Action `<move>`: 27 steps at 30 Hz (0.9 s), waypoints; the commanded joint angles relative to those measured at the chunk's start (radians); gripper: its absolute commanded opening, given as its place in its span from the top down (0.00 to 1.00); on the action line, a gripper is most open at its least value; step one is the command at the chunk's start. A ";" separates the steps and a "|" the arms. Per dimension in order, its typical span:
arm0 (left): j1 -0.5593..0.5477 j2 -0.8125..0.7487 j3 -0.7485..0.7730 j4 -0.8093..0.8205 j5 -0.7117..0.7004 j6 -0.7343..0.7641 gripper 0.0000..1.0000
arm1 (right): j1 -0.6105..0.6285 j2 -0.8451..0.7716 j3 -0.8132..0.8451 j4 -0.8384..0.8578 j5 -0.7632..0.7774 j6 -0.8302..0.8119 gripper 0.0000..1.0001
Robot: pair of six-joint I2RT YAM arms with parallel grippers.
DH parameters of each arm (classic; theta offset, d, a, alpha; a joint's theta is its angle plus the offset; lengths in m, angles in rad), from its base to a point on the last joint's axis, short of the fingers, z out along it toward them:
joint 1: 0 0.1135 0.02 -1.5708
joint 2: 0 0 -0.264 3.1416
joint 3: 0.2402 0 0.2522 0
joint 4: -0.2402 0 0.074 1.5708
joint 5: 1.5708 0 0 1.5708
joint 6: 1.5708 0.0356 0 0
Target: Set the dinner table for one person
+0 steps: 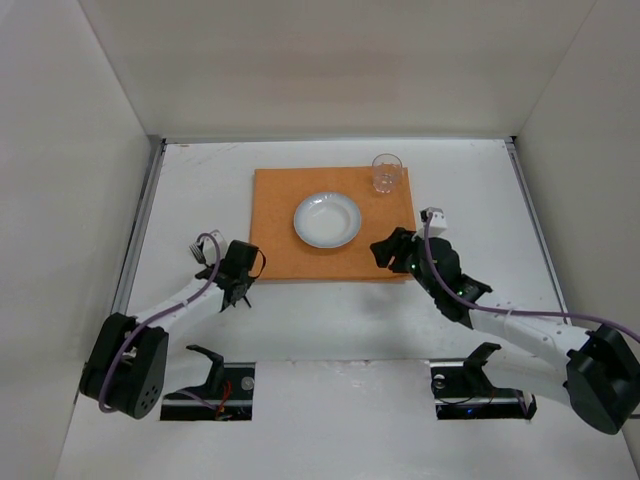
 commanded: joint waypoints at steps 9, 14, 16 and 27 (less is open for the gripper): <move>0.047 -0.179 0.044 -0.085 0.036 0.048 0.98 | -0.091 -0.111 -0.061 0.063 0.033 0.038 0.30; -0.053 -0.282 0.203 -0.138 0.008 0.088 0.98 | -0.140 -0.155 -0.093 0.063 0.074 0.071 0.32; -0.135 -0.223 0.295 -0.126 0.025 0.078 0.98 | -0.156 -0.140 -0.096 0.051 0.108 0.084 0.32; -0.438 0.305 0.665 0.207 0.114 0.016 0.98 | -0.188 -0.111 -0.104 0.057 0.080 0.114 0.31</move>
